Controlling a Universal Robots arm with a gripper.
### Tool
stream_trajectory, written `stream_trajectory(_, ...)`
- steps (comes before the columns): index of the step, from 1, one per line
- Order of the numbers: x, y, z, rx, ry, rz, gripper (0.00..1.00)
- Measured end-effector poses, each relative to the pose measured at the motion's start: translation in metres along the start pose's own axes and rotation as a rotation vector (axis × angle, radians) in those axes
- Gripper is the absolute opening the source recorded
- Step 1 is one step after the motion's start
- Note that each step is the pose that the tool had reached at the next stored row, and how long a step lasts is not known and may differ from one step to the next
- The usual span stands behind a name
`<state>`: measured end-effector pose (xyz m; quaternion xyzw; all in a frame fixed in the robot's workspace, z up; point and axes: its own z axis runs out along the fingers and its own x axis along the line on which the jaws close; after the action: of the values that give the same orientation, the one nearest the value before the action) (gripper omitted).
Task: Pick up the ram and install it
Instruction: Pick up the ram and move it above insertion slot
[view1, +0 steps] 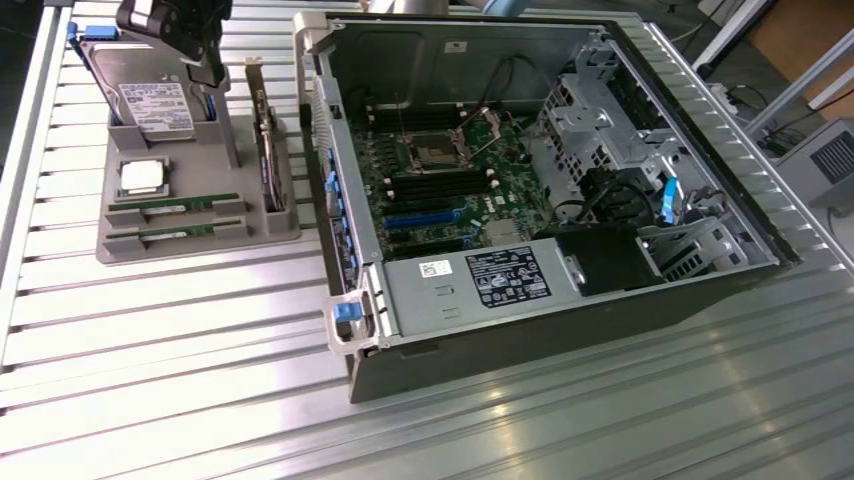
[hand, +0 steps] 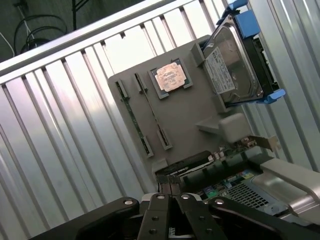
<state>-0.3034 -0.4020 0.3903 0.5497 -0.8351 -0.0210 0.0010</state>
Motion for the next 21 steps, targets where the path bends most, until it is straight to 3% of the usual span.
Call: stream_trajectory(21, 0.0, 0.0, 0.0, -0.0024, 0.0048, -0.122, 0.1)
